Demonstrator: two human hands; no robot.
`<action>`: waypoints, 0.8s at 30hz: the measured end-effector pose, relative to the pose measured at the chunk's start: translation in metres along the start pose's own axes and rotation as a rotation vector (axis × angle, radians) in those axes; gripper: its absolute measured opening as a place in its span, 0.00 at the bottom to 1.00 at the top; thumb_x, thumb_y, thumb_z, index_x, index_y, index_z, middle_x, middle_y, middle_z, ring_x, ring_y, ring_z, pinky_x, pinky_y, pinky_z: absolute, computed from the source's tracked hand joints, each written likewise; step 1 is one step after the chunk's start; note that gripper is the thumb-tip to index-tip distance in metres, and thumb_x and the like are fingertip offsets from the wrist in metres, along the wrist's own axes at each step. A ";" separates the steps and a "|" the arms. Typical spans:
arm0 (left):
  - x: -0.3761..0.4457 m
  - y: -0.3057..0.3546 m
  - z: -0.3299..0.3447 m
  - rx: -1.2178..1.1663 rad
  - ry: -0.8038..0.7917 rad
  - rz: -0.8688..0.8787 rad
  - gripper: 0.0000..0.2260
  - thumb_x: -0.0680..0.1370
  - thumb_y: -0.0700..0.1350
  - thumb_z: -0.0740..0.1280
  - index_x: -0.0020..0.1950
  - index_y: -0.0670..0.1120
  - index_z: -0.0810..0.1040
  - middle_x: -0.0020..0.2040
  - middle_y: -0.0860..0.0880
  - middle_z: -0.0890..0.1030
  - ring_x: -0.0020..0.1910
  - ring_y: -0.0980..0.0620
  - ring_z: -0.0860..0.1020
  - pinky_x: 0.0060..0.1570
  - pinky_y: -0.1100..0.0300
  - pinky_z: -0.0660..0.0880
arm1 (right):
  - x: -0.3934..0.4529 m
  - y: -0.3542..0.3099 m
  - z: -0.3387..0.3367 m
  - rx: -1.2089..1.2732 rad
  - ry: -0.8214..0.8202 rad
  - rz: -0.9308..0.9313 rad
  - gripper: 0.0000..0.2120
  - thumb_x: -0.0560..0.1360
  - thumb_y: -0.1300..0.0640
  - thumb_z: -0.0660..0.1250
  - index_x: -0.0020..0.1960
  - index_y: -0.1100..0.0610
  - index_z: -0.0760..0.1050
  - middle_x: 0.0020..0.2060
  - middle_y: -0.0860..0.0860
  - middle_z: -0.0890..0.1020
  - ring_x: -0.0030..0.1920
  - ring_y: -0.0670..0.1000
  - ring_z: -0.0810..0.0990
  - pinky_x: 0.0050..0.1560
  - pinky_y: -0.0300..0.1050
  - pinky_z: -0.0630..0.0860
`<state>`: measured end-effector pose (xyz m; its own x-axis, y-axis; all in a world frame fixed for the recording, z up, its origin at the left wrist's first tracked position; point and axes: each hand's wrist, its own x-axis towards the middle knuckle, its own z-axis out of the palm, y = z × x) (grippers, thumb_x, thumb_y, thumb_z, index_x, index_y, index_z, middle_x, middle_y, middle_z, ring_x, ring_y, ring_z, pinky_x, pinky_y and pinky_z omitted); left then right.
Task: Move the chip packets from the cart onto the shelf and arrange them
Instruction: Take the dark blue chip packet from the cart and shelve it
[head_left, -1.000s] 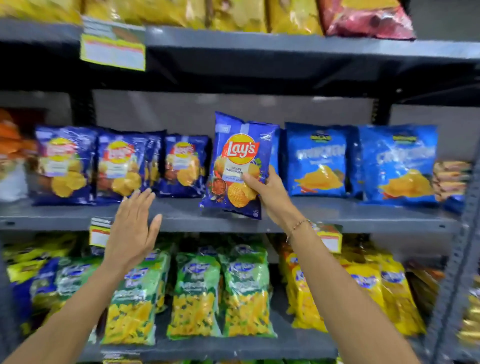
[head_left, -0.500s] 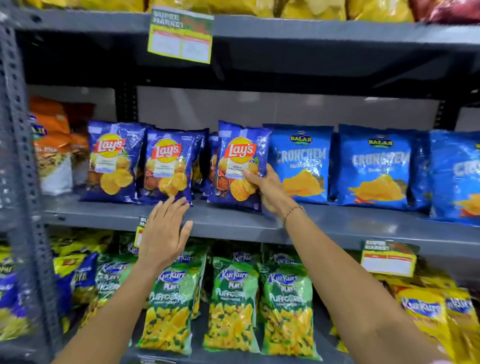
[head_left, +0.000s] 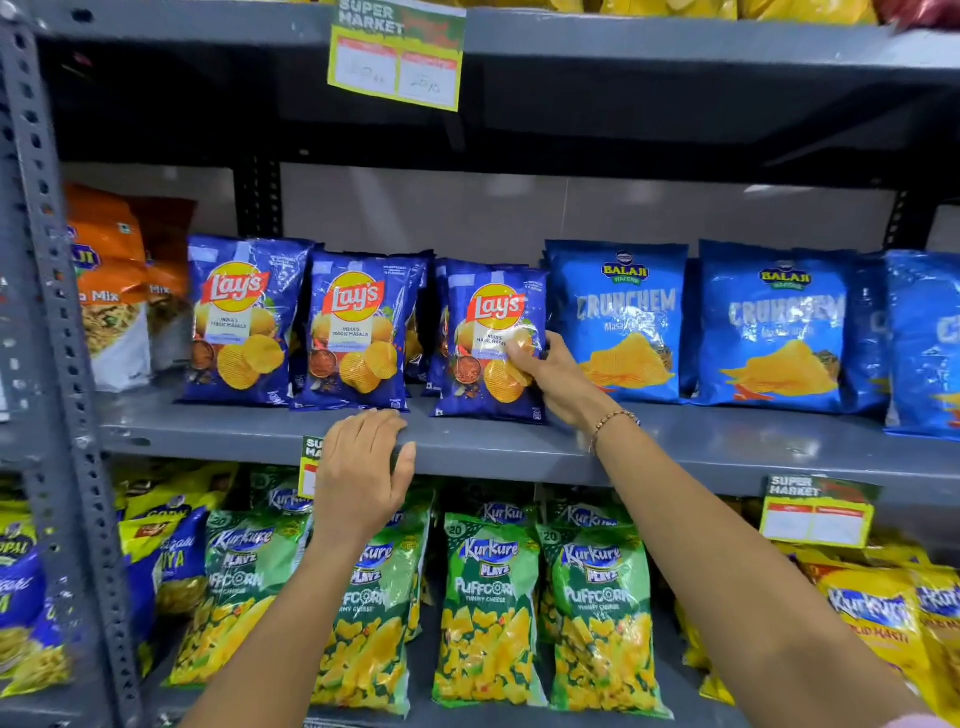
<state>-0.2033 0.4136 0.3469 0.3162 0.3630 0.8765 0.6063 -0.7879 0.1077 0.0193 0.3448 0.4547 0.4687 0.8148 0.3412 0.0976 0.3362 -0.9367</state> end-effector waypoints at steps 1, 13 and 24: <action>0.000 -0.001 0.000 -0.004 -0.001 0.003 0.19 0.79 0.53 0.53 0.54 0.43 0.79 0.53 0.46 0.83 0.55 0.44 0.79 0.59 0.52 0.69 | -0.002 0.000 0.000 -0.004 0.022 0.002 0.28 0.76 0.59 0.67 0.70 0.62 0.58 0.58 0.55 0.75 0.50 0.49 0.79 0.40 0.33 0.81; -0.001 0.000 -0.004 -0.007 -0.028 -0.003 0.18 0.79 0.52 0.53 0.54 0.43 0.77 0.52 0.46 0.82 0.54 0.45 0.77 0.62 0.51 0.67 | -0.041 -0.005 -0.017 -0.465 0.015 0.077 0.38 0.72 0.44 0.68 0.74 0.61 0.57 0.67 0.57 0.73 0.64 0.55 0.74 0.58 0.47 0.72; -0.001 -0.001 -0.006 0.001 -0.057 0.005 0.18 0.79 0.53 0.53 0.54 0.43 0.77 0.51 0.46 0.81 0.53 0.45 0.77 0.63 0.52 0.66 | -0.037 -0.015 -0.001 -0.187 0.112 0.090 0.22 0.71 0.67 0.71 0.63 0.66 0.71 0.53 0.57 0.79 0.48 0.51 0.78 0.31 0.30 0.75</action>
<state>-0.2089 0.4113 0.3488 0.3603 0.3869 0.8488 0.6050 -0.7895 0.1031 0.0016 0.3090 0.4557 0.5764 0.7764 0.2549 0.2072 0.1629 -0.9646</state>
